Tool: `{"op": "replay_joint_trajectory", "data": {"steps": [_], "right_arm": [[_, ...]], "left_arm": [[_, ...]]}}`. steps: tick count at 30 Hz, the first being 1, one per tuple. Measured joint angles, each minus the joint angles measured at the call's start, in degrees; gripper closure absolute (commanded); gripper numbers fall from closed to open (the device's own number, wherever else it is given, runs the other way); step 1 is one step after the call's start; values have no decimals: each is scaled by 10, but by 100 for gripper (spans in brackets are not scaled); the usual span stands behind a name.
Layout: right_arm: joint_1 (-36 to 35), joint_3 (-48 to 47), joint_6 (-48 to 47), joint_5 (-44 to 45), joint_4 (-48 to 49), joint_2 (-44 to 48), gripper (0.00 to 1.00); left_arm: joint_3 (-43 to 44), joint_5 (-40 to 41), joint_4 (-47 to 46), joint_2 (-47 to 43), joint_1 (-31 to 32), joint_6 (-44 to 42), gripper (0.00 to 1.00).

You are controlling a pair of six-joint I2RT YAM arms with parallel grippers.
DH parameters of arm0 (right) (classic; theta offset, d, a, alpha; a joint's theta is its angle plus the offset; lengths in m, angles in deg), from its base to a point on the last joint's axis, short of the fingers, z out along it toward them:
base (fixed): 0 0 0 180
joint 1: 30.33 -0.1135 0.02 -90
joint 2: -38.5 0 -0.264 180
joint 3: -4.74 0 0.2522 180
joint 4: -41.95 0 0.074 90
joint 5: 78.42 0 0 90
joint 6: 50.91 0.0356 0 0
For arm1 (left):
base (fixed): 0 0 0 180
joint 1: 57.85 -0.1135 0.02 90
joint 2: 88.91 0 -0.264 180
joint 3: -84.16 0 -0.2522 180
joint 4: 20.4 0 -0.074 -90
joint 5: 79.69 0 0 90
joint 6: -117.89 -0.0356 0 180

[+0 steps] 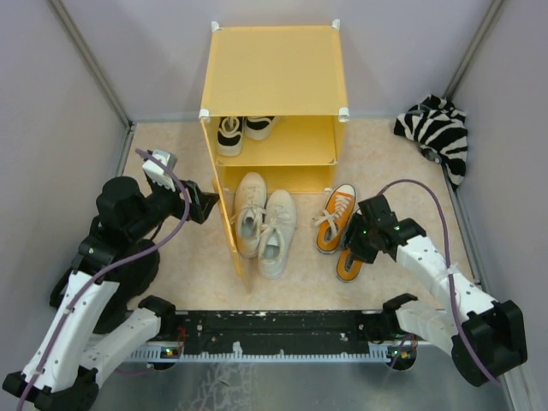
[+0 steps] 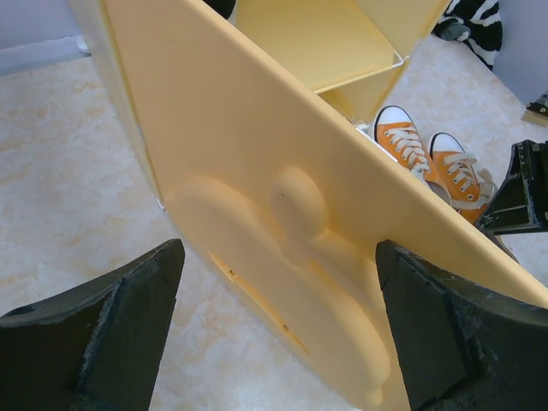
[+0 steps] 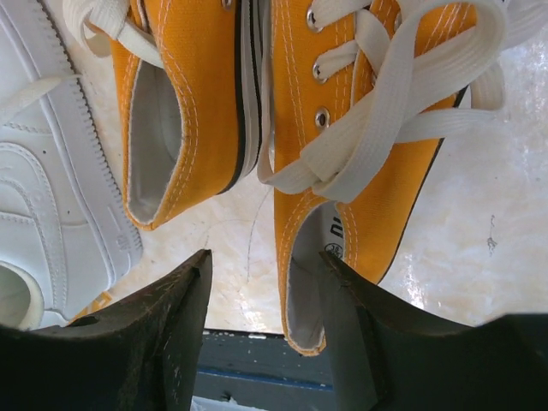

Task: Place and organize the shoes in the shoe cabinet

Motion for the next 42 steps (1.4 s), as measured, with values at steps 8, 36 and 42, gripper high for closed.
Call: {"op": "replay_joint_trajectory", "data": {"steps": [8,36,42], "right_arm": [[-1,4,35,5,57,-7,39],[-7,10,47,35,60,-41,60],[-34,5,49,36,82,-34,57]], "left_arm": [[0,0,2,-2,0,-3,1],[4,2,10,-10,0,-6,1],[4,3,11,-16,0,-7,1]]}}
